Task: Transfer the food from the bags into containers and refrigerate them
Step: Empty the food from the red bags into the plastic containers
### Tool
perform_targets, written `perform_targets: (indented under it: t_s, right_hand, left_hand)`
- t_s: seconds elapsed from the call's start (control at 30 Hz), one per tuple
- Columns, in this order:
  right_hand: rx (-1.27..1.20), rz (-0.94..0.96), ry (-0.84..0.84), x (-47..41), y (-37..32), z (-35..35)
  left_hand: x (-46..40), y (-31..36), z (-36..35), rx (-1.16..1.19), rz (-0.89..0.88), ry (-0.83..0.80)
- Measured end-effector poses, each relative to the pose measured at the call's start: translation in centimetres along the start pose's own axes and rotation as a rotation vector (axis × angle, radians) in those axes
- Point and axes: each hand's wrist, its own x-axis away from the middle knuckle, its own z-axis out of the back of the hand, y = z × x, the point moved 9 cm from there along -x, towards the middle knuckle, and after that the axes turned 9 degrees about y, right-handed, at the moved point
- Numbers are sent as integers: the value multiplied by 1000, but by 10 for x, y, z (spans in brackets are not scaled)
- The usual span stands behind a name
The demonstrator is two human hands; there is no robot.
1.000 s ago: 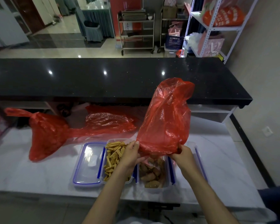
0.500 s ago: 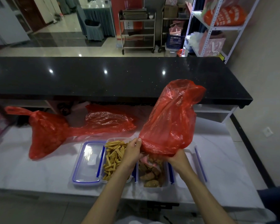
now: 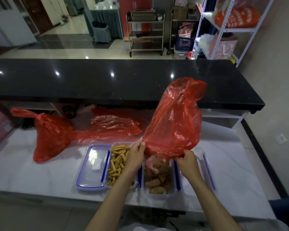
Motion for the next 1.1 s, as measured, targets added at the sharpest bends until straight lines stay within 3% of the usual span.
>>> perform_targets:
  t_s: [0.13, 0.23, 0.3, 0.37, 0.5, 0.6, 0.73, 0.77, 0.97, 1.1]
  right_hand:
    - [-101, 32, -76, 3, -15, 0]
    - [-150, 90, -160, 9, -31, -3]
    - [-158, 116, -264, 16, -40, -9]
    - [-143, 85, -399, 23, -43, -18]
    - [65, 41, -586, 35, -35, -9]
    - [3, -97, -545, 27, -19, 15]
    - [-207, -250, -173, 2, -12, 48]
    - [-220, -244, -149, -2, -16, 47]
    - [-661, -265, -482, 8, -62, -23]
    - [-834, -305, -388, 4, -82, -44]
  left_hand:
    - [8, 14, -2, 71, -3, -14]
    - [18, 25, -15, 175, 26, -155]
    - [22, 27, -23, 121, 27, -202]
    - [18, 29, -20, 44, -6, -124]
    - [8, 35, -3, 110, -39, 22]
    - [9, 45, 13, 203, -66, 46]
    - [8, 51, 28, 256, -76, 55]
    - [8, 52, 30, 255, -78, 46]
    - [28, 59, 26, 92, -188, -93]
    - [35, 50, 25, -167, -192, -160]
